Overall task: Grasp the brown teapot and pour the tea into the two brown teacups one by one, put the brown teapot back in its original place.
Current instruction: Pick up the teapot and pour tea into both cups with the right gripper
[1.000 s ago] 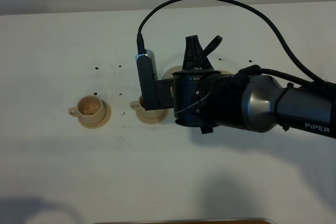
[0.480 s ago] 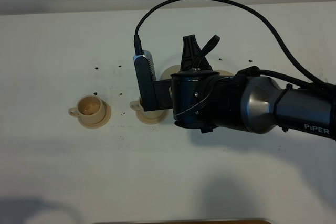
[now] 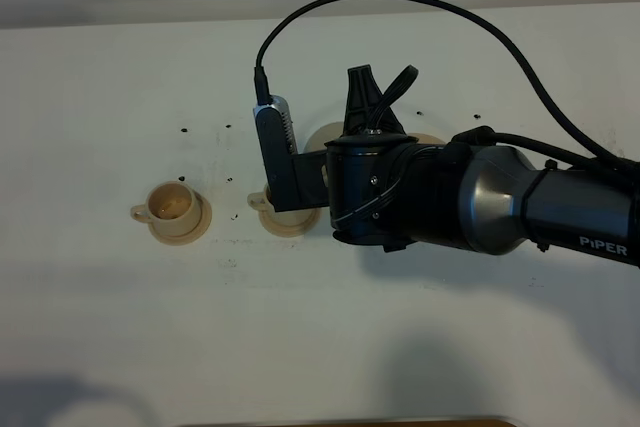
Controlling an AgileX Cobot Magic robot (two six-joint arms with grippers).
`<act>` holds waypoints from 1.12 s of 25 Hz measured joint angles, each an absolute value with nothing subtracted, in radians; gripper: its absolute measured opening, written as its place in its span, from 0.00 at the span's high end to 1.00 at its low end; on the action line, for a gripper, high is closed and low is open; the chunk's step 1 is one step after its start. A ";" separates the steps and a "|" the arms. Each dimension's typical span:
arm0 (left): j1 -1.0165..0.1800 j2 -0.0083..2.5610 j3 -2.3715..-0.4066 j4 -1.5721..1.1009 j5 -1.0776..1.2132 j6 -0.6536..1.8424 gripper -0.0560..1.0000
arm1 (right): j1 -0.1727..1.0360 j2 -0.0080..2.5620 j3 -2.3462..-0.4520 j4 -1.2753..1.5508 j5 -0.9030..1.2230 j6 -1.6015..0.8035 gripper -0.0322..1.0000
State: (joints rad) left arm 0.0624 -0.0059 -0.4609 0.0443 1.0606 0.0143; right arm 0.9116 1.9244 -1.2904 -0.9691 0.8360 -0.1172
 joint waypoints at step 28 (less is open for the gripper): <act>0.062 -0.006 -0.461 0.044 1.061 0.014 0.49 | 0.921 1.924 -1.290 -1.006 0.834 -0.160 0.86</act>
